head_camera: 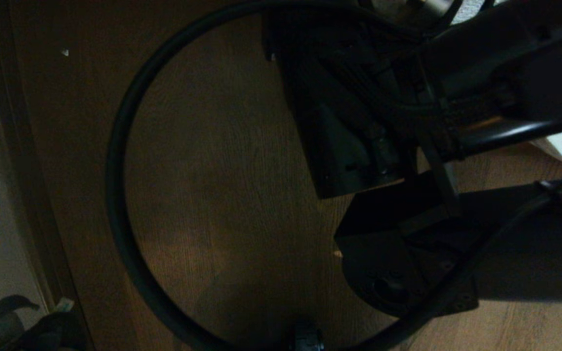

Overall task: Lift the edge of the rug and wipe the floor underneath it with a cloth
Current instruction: Lift up the carpet, then wipe the floor under the carpet with a rag

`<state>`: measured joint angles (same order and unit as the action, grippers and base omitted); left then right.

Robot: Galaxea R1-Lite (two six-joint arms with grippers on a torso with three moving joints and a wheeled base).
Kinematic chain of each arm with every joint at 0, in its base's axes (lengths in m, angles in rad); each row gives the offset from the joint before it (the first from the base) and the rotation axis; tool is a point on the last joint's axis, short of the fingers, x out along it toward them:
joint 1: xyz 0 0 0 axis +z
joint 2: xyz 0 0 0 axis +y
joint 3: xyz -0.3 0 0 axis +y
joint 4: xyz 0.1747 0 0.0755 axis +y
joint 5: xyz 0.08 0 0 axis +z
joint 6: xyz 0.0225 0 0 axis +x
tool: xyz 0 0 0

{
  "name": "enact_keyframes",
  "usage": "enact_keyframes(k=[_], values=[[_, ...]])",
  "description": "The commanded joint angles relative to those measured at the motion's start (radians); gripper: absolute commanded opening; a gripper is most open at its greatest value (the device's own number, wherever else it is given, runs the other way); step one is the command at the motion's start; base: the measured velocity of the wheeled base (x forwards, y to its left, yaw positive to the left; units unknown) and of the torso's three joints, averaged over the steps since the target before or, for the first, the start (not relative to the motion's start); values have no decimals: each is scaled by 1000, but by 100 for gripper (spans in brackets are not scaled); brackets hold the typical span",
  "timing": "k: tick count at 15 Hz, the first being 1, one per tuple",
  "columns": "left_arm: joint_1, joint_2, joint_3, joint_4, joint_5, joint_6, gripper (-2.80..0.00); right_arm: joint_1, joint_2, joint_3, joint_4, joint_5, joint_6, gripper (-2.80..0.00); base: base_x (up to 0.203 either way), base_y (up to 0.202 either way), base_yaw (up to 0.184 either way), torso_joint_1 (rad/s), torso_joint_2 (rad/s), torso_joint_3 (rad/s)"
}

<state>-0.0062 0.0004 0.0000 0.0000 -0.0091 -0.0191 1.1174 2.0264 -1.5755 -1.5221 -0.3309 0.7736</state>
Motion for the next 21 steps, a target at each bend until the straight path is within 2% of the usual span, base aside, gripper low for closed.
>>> enact_keyframes(k=[1,16,21], values=[[0,0,0,0,0,-1,-280,-1,0,2,-48,-2,4,-280,0,0,0,0,0,0],[0,0,0,-1,-3,11,-280,4,14,2,-48,-2,7,-280,0,0,0,0,0,0],[0,0,-3,-86,-17,4,-280,4,14,3,-48,-4,4,-280,0,0,0,0,0,0]])
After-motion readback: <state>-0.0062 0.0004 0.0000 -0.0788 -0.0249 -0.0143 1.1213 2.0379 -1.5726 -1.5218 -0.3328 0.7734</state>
